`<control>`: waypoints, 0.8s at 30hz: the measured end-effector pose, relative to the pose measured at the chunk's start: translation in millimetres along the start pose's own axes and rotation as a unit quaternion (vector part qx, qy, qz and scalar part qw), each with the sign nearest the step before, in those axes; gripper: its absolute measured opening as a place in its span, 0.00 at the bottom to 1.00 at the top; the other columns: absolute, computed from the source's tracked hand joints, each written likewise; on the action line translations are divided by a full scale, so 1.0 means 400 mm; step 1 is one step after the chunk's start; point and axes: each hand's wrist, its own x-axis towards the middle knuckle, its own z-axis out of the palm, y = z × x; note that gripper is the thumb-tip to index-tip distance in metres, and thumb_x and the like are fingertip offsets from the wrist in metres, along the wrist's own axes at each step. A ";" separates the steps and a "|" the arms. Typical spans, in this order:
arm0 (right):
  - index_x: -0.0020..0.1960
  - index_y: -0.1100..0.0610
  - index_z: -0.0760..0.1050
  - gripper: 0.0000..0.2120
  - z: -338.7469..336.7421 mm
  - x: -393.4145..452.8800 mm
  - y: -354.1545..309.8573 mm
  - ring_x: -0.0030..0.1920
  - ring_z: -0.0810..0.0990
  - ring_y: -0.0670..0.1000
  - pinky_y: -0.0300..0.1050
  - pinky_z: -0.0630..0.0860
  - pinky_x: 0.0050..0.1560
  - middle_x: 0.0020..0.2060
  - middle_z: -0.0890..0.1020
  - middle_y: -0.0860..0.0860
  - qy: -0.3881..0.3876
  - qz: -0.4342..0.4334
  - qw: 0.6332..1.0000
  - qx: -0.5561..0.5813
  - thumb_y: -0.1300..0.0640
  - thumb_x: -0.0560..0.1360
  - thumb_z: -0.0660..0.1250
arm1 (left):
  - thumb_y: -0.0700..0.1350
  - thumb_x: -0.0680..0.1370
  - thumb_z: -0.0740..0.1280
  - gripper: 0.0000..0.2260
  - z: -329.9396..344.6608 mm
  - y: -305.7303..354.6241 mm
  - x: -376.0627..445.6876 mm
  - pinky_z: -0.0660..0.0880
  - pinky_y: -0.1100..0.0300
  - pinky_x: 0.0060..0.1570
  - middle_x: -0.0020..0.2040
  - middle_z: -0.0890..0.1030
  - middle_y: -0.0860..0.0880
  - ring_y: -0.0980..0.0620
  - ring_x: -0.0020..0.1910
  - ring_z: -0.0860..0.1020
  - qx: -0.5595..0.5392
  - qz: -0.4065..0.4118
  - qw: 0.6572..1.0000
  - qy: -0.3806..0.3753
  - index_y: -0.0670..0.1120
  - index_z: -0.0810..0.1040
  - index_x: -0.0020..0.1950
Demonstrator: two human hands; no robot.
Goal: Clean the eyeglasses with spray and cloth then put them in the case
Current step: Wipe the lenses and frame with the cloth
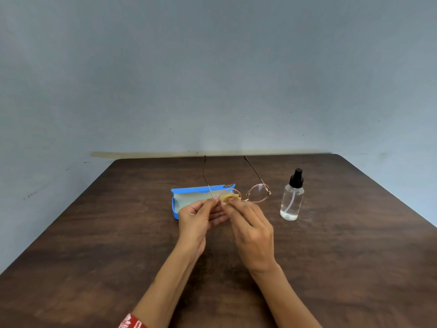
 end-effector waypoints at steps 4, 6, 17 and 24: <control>0.49 0.62 0.83 0.06 -0.003 -0.007 0.005 0.51 0.80 0.51 0.41 0.75 0.57 0.50 0.83 0.53 -0.016 0.006 1.000 -0.003 0.65 0.75 0.68 | 0.36 0.76 0.66 0.07 -0.004 0.007 0.001 0.78 0.63 0.29 0.29 0.82 0.45 0.53 0.28 0.81 -0.001 0.006 1.000 0.003 0.36 0.80 0.39; 0.50 0.62 0.83 0.07 -0.010 -0.005 0.022 0.52 0.78 0.50 0.39 0.74 0.58 0.50 0.83 0.54 -0.001 0.041 0.999 -0.015 0.65 0.75 0.68 | 0.36 0.75 0.67 0.06 -0.005 0.008 0.001 0.81 0.60 0.32 0.30 0.82 0.42 0.49 0.30 0.83 0.002 -0.003 1.000 0.004 0.36 0.80 0.39; 0.52 0.64 0.82 0.08 -0.006 -0.007 0.017 0.55 0.78 0.52 0.43 0.74 0.60 0.53 0.82 0.55 -0.006 0.020 1.000 -0.009 0.66 0.74 0.68 | 0.36 0.75 0.67 0.07 -0.006 -0.003 0.000 0.80 0.61 0.31 0.30 0.82 0.43 0.50 0.29 0.82 0.023 -0.001 1.000 0.015 0.36 0.80 0.39; 0.53 0.62 0.82 0.12 0.005 -0.006 -0.003 0.55 0.78 0.50 0.40 0.74 0.60 0.54 0.83 0.53 -0.003 0.001 1.000 -0.020 0.61 0.80 0.61 | 0.35 0.76 0.66 0.07 0.000 -0.007 -0.006 0.80 0.61 0.30 0.30 0.82 0.44 0.52 0.28 0.82 0.034 0.006 0.999 0.016 0.36 0.80 0.39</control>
